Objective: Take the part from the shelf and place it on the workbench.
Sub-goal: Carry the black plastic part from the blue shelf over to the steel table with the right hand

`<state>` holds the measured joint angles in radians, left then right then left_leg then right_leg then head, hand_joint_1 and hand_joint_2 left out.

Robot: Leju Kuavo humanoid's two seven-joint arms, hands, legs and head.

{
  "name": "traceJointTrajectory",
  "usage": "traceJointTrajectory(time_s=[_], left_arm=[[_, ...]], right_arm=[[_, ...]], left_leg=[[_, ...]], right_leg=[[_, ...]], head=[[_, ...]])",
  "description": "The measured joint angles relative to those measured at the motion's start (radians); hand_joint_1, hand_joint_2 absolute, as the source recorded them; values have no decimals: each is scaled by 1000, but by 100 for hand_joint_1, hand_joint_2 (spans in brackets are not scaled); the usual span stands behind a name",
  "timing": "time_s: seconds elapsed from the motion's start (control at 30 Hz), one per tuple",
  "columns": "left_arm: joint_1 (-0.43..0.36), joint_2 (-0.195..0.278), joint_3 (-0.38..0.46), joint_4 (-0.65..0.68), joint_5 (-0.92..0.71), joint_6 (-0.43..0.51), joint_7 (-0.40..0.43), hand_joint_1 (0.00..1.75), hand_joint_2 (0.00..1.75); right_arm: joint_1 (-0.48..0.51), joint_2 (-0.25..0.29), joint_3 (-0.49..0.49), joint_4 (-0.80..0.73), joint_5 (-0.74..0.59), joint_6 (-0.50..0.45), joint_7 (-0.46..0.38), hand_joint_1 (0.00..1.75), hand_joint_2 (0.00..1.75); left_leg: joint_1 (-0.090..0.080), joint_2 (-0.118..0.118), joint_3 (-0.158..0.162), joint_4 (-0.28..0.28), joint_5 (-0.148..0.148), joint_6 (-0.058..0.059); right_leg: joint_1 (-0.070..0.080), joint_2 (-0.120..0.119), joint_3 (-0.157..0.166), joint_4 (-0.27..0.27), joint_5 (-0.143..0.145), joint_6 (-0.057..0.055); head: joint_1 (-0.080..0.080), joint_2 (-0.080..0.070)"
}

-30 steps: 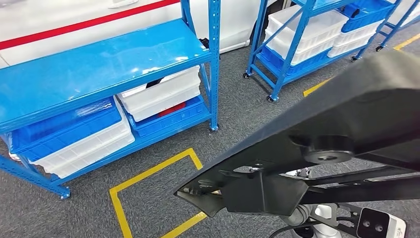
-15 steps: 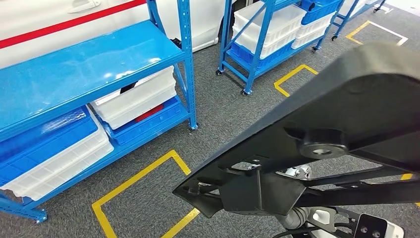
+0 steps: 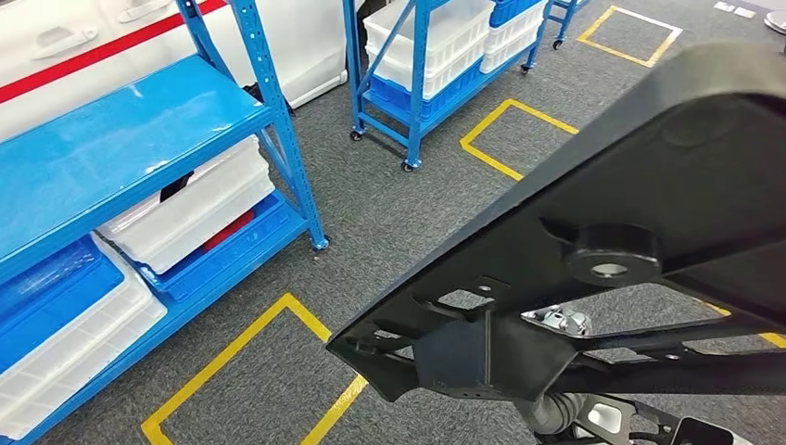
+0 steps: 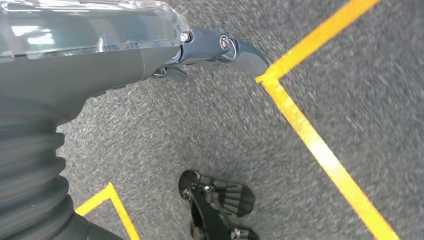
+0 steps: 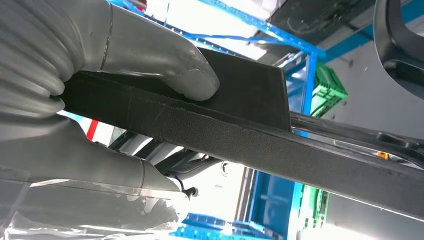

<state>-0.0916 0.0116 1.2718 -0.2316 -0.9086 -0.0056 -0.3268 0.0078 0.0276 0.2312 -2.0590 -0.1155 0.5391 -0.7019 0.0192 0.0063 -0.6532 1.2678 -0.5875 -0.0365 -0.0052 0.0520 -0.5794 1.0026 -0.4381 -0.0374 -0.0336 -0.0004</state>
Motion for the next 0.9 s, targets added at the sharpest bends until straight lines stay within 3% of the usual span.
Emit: traceJointTrajectory(time_s=[0.03,0.1,0.17,0.23,0.3,0.37,0.4,0.43,0.47,0.5,0.57,0.63,0.67,0.73,0.77,0.83,0.9], left_arm=[[1,-1,0,0,-1,0,-1,0,175],[2,-4,-1,0,-6,-1,-7,0,175],[4,-5,-2,0,-17,-4,-11,0,175],[4,-8,-6,0,-30,-8,-9,0,175],[3,-11,-12,0,-41,-7,-4,0,175],[7,-15,-19,0,-48,0,5,0,175],[10,-16,-21,1,-50,5,12,0,175],[13,-18,-24,1,-53,10,20,0,175],[15,-20,-26,1,-55,14,27,0,175],[16,-22,-27,1,-55,17,32,0,175],[15,-27,-27,1,-55,20,38,0,175],[16,-31,-28,1,-55,20,39,0,175],[16,-33,-28,1,-56,19,38,0,175],[15,-38,-29,1,-57,18,34,0,175],[14,-41,-29,1,-58,17,31,0,175],[14,-46,-29,2,-58,16,25,0,175],[17,-49,-29,2,-57,14,21,0,175]], right_arm=[[0,0,0,-2,-2,3,0,169,175],[1,0,0,-8,0,7,0,169,175],[6,0,-1,-17,11,7,0,169,175],[20,0,-4,-31,24,6,0,169,175],[34,0,-8,-46,35,3,0,169,175],[41,0,-10,-56,43,-3,0,169,175],[45,-1,-10,-58,45,-6,0,169,175],[50,-1,-10,-58,46,-10,0,169,175],[55,-3,-10,-58,46,-13,0,169,175],[58,-5,-10,-58,47,-15,0,169,175],[59,-7,-10,-57,47,-15,0,169,175],[59,-9,-10,-56,47,-13,0,169,175],[59,-10,-10,-56,49,-15,0,169,175],[62,-12,-9,-55,57,-29,0,169,175],[63,-13,-8,-55,62,-39,0,169,175],[62,-15,-2,-56,69,-59,0,169,175],[61,-15,7,-56,71,-79,0,169,175]], left_leg=[[0,-7,24,-56,38,2],[3,-46,85,-198,102,9],[2,-73,112,-262,117,16],[0,-59,114,-267,118,26],[3,-37,116,-274,124,41],[2,-11,118,-279,126,51],[0,3,117,-279,125,54],[-2,17,117,-279,124,55],[-2,31,117,-279,123,54],[-3,44,118,-278,122,53],[-3,65,123,-278,118,48],[-8,83,129,-277,111,38],[-10,90,132,-277,109,32],[-11,107,138,-280,106,20],[-9,103,139,-277,102,14],[-4,62,121,-228,65,5],[-1,12,63,-101,-3,1]], right_leg=[[0,14,2,2,-1,1],[0,38,1,7,-3,7],[-1,59,-6,11,-2,19],[-3,76,-13,11,2,33],[-1,43,-27,33,-13,43],[-1,-17,-74,129,-69,51],[-2,-34,-110,199,-102,55],[-5,-41,-141,260,-124,58],[-7,-44,-158,293,-129,60],[-8,-47,-154,287,-115,62],[-9,-69,-87,164,-53,60],[-3,-100,-20,44,-15,49],[0,-107,-7,17,-12,42],[4,-91,-9,12,-13,29],[3,-81,-9,9,-11,23],[-2,-61,-7,3,-5,9],[-2,-42,-7,1,-3,0]], head=[[0,0],[0,0],[0,0],[0,0],[0,0],[0,0],[0,0],[0,0],[0,0],[0,0],[0,0],[0,0],[0,0],[0,0],[0,0],[0,0],[0,0]])
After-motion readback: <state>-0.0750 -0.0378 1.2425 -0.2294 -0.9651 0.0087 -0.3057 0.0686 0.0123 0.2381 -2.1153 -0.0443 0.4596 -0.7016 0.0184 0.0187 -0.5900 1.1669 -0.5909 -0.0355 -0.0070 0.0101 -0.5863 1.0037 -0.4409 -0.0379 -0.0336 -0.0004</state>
